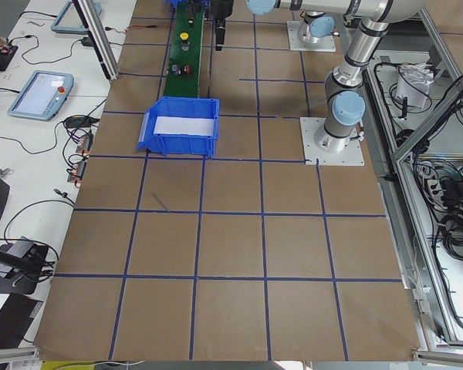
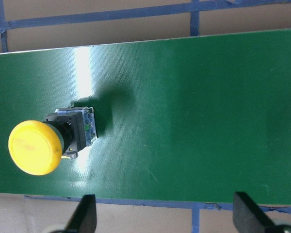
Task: Transport two buttons from left to right
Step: 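Withdraw the left gripper over the bin while the right gripper moves above the conveyor, then lower the right gripper and grasp the yellow button on the conveyor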
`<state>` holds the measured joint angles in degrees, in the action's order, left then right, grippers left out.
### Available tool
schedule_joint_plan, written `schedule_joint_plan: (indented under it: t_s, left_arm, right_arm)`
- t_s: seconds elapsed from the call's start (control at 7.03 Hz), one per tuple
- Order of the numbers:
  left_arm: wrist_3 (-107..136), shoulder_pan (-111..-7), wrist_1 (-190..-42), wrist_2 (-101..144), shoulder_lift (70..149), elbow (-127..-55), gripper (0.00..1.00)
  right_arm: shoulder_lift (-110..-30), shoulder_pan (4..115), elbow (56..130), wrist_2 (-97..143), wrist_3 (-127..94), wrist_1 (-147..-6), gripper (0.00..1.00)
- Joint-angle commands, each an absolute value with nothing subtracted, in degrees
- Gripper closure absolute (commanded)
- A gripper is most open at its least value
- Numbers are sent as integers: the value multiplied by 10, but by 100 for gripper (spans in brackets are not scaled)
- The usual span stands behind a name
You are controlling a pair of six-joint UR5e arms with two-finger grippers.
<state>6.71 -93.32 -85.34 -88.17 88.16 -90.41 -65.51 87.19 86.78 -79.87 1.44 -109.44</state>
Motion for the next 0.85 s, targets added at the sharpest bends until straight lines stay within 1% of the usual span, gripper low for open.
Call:
schedule_joint_plan:
  t_s: [0.0, 0.71]
  left_arm:
    - [67, -933, -853, -882, 882, -904, 0]
    - [67, -930, -853, -882, 882, -902, 0]
  right_arm:
    - [-654, 872, 866, -799, 14, -1099, 0]
    - [-652, 872, 868, -798, 13, -1111, 0]
